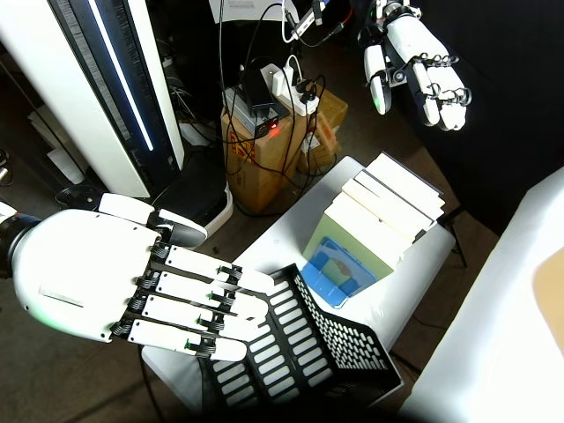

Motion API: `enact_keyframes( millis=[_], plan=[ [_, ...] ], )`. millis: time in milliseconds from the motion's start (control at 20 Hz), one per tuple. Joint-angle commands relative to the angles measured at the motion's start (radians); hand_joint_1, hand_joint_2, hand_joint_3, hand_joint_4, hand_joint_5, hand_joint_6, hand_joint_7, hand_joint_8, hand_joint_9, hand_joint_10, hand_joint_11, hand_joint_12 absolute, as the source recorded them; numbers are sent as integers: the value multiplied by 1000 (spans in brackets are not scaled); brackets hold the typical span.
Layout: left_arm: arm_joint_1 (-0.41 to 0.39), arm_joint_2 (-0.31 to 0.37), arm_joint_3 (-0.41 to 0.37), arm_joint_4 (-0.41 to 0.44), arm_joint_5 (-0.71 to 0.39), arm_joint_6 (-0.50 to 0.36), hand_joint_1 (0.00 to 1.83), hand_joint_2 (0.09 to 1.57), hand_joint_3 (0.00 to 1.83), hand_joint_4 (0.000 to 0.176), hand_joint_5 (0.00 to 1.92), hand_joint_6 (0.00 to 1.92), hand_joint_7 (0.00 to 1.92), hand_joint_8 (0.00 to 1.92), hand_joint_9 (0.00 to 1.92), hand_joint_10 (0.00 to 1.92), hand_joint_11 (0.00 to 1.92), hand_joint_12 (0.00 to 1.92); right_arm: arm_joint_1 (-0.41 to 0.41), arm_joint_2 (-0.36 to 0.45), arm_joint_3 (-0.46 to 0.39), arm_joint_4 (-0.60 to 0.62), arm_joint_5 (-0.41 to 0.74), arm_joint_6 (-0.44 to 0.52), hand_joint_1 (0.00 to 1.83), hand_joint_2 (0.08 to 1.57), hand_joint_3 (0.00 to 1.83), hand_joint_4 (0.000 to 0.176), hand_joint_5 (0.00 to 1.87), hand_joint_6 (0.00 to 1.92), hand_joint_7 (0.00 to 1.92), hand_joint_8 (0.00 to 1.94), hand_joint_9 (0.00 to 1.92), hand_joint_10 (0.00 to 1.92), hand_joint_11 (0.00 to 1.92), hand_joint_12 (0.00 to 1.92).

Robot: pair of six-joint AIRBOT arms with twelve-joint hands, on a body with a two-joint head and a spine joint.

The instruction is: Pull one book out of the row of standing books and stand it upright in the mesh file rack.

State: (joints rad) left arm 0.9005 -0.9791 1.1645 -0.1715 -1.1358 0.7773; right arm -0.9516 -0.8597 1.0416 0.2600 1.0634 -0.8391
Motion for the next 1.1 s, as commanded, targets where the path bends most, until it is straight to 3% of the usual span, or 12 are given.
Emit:
enact_keyframes(
  millis=[0,150,250,400,600,650,700,850,900,1050],
  plan=[
    [-14,3,7,-5,-113,-1,373,1326,21,8,92,18,0,0,0,0,0,0,11,10,4,5,121,4,630,1405,20,0,0,0,0,0,0,0,0,188],
    [-25,12,7,21,-71,4,382,1329,10,5,109,15,0,0,0,0,0,0,11,9,4,5,113,4,617,1407,5,0,0,0,0,0,0,0,0,278],
    [-44,17,7,46,-21,21,353,1326,5,12,117,13,0,0,0,0,0,0,11,8,4,5,102,0,639,1409,1,0,0,0,0,0,0,0,0,25],
    [-78,22,7,80,65,57,275,1288,0,31,140,17,0,0,0,0,0,0,7,-1,5,7,92,-4,658,1407,0,0,0,0,0,0,0,0,0,0],
    [-140,19,9,126,201,126,168,1241,0,36,218,33,0,0,0,0,0,0,-5,-16,11,24,92,-5,621,1405,0,0,0,0,0,0,0,0,0,0],
    [-157,6,21,137,242,132,47,1231,0,69,211,26,0,0,0,0,0,0,-10,-21,14,31,88,-4,619,1415,4,0,0,0,0,0,0,0,0,0],
    [-168,-5,31,147,265,132,9,1224,0,83,215,26,0,0,0,0,0,0,-13,-23,16,35,85,-4,614,1417,5,0,0,0,0,0,0,0,0,0],
    [-205,-36,49,176,346,158,0,1209,0,89,281,49,0,0,0,0,0,0,-28,-29,19,51,84,-4,594,1409,0,0,0,0,0,0,0,0,0,0],
    [-217,-45,52,178,373,180,0,1200,0,82,305,58,0,0,0,0,0,0,-32,-31,20,56,84,-4,592,1410,1,0,0,0,0,0,0,0,0,0],
    [-242,-66,62,174,431,236,0,1195,0,93,349,69,0,0,0,0,0,0,-38,-35,22,65,84,-3,610,1414,1,0,0,0,0,0,0,0,0,0]
  ],
)
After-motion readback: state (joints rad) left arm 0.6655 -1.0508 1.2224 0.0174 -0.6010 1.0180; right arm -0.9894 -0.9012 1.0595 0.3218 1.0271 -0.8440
